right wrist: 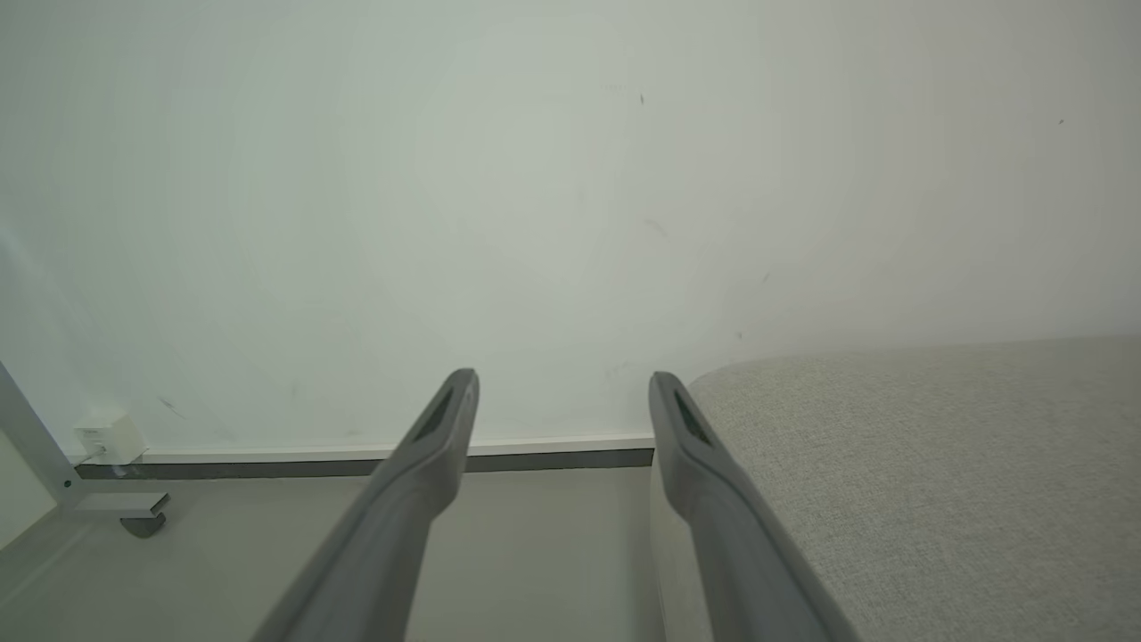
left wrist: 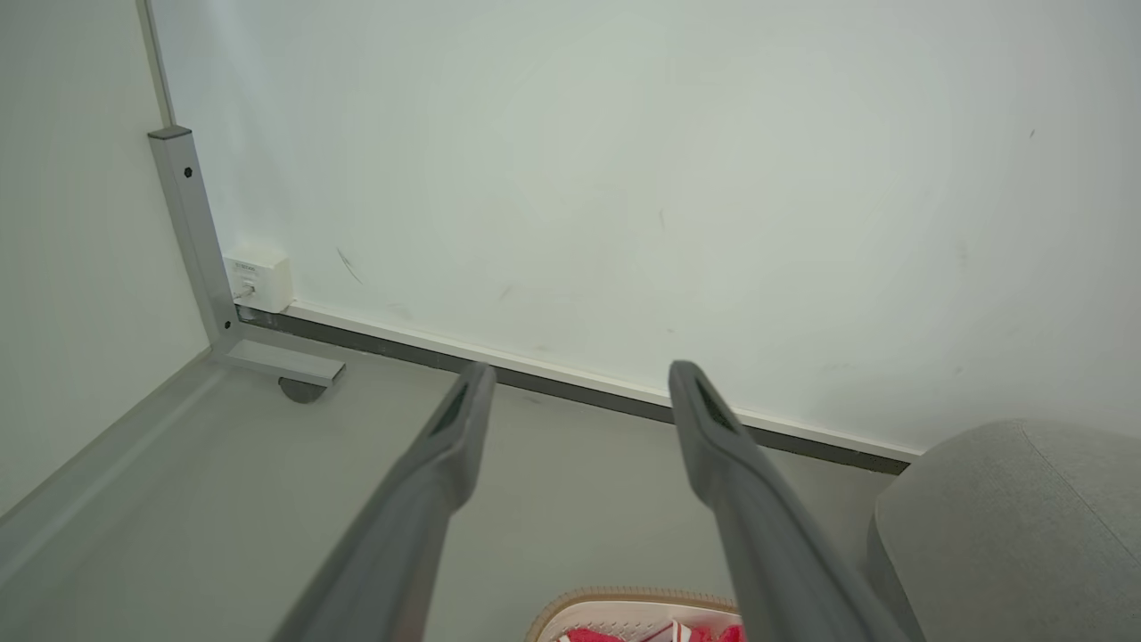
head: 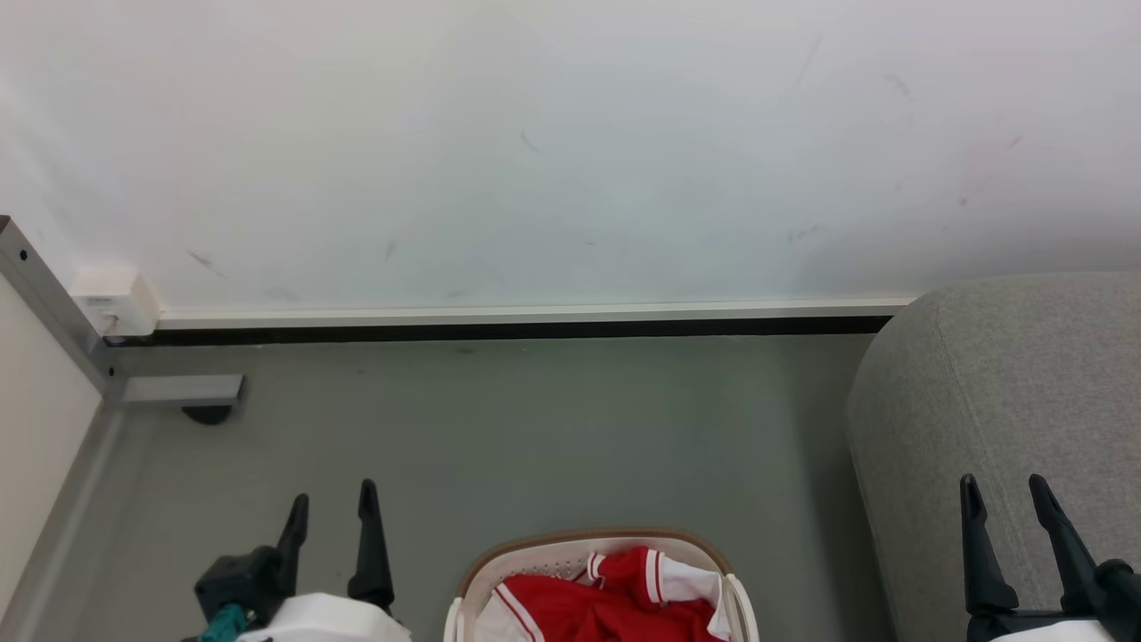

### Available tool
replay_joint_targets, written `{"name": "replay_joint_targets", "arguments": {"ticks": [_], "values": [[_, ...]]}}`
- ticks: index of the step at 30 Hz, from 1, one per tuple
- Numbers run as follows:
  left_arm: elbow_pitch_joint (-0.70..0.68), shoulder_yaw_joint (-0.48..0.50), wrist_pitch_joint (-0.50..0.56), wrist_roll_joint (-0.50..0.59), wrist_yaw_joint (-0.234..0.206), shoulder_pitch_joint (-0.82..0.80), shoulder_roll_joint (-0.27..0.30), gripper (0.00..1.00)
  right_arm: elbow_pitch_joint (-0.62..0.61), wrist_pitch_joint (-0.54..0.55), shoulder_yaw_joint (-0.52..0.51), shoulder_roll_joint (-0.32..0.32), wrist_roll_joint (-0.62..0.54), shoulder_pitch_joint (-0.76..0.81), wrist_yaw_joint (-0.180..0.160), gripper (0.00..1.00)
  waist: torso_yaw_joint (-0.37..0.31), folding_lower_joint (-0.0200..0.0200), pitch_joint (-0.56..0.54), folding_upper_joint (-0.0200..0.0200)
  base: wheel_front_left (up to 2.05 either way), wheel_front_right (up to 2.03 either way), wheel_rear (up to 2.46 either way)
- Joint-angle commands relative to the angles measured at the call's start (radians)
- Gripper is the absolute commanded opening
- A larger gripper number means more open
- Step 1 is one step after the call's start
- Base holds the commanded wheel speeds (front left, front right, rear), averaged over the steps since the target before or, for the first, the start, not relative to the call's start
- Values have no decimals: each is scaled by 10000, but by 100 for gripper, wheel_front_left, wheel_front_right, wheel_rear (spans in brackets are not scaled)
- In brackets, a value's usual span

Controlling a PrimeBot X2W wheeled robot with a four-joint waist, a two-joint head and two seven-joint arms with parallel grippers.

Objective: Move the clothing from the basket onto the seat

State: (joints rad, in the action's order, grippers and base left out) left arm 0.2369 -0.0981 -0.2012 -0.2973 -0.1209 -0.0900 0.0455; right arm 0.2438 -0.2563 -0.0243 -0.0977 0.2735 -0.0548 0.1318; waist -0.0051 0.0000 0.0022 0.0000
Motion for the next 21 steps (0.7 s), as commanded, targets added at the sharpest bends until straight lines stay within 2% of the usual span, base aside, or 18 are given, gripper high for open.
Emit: {"name": "replay_joint_targets", "arguments": {"ticks": [1,21], "values": [[-9,-1,-74,366,30,44,92,100,17,-27,-111,-1,-139,27,-16,100,2,0,-1,0,0,0,0],[237,-34,-483,1812,-49,184,93,100,281,-71,-448,338,-1346,-51,-19,100,29,0,32,0,0,0,0]]}}
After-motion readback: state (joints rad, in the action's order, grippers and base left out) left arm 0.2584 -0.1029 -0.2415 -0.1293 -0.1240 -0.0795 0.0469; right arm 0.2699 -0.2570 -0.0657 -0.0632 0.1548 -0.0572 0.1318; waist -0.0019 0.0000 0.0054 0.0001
